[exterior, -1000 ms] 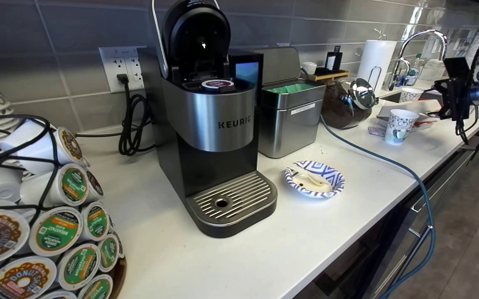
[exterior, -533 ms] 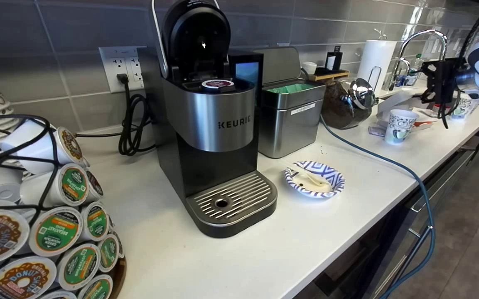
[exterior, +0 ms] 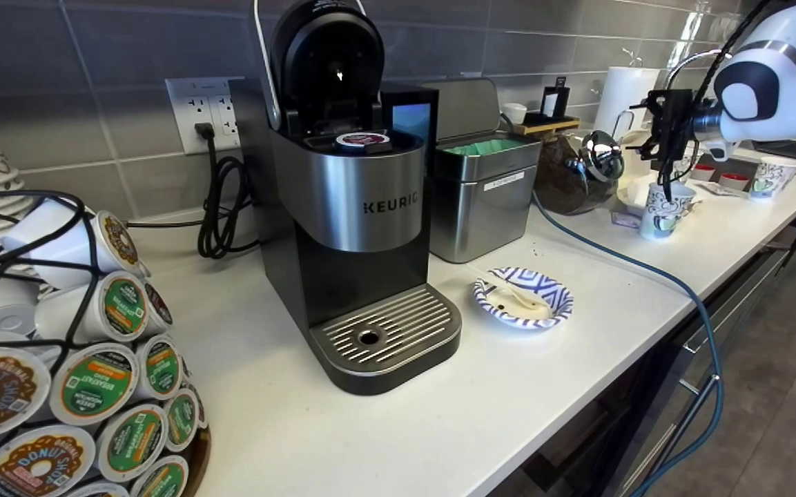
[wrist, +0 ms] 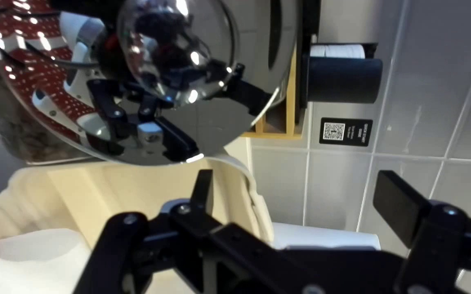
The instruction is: Open the lid of the disposable plate
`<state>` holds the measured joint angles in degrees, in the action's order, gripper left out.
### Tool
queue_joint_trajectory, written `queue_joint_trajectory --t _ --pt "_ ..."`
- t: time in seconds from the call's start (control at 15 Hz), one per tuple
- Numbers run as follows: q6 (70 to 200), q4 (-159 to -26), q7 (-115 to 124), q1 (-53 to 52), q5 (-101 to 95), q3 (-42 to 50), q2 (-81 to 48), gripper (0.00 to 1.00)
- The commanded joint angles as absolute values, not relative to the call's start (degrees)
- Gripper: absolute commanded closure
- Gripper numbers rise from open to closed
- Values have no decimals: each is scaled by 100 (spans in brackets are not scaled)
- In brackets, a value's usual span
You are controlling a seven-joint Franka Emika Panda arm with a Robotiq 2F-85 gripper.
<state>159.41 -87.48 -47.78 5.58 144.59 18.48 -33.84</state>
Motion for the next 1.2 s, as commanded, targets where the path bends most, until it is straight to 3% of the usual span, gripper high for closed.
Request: queue_joint_trajectory --t 0.0,0.47,1.0,1.07,1.13 --pt "16539 -7916 -4467 687 14445 2081 -3945 0" --pt "16388 -8495 -4544 1384 13419 2453 -3708 0" --pt "13235 -10301 -5529 2618 11288 2726 -2645 0" --pt "13872 -9693 -5124 2520 11550 2663 -3048 0" --pt "13539 -9875 -5286 2646 11458 2682 -2942 0"
